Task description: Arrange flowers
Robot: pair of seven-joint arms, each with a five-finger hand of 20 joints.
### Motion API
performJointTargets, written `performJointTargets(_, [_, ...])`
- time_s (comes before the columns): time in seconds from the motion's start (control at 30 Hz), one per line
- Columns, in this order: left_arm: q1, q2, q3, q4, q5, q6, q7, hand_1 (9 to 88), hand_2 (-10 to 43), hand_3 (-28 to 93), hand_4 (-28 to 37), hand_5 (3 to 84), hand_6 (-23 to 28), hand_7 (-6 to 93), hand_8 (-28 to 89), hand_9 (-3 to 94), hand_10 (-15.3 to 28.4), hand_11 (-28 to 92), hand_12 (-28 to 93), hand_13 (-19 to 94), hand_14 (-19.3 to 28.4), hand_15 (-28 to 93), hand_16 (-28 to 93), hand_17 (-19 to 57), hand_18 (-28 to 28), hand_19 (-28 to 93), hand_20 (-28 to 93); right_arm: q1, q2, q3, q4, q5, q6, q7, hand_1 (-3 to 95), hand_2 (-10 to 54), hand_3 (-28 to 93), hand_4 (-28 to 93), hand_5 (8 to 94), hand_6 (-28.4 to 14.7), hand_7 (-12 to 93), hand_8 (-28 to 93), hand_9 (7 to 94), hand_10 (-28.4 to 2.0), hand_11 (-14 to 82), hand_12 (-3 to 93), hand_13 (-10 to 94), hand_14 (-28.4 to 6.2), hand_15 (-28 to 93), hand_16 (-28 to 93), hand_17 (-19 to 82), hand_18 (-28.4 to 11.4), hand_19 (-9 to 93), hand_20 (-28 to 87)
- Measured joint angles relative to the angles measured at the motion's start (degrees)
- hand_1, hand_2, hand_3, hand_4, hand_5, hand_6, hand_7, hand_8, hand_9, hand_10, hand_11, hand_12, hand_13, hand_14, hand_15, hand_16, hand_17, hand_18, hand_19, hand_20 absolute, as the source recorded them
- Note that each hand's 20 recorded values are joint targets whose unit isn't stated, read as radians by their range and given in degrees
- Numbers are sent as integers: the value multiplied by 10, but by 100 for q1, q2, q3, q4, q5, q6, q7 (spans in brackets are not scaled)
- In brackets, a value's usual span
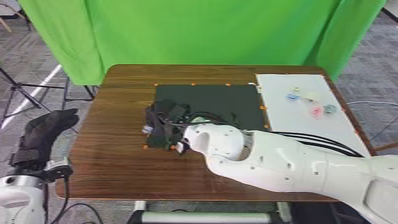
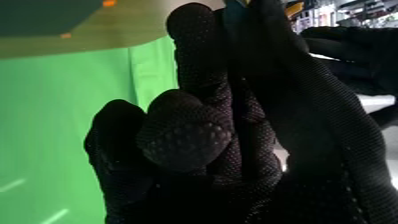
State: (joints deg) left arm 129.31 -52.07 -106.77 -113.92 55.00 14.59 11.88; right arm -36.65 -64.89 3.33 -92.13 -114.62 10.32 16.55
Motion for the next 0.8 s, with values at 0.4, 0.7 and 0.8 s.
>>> performJointTargets(0.4, [-104,30,54,-10,31,-92,-16,267,220,600,-283,483,42,198,-85,485,158,224,89,368,187,197,-58,83,99,87,119,271,-264,-222,326,-624,-56,10,588,-95,565,-162,736,25,300,82,867,-98,95,383,876,-6,629,349,622,-117,932,573])
performJointTargets(0.7, [-204,30,111,-8,43,-209,-47,267,191,605,-283,479,46,192,-83,485,160,224,91,370,190,200,-58,81,101,88,118,262,-362,-366,684,-1260,-104,58,585,-95,568,-166,735,24,302,78,863,-97,93,382,875,-6,630,349,622,-117,932,574])
performJointTargets(0.8, [-211,30,111,-8,45,-238,-62,266,185,606,-283,479,46,191,-81,482,160,222,90,371,189,201,-58,81,101,89,118,266,-363,-401,740,-1266,-115,81,584,-95,569,-166,734,25,303,79,862,-96,91,381,875,-6,630,349,622,-117,932,574])
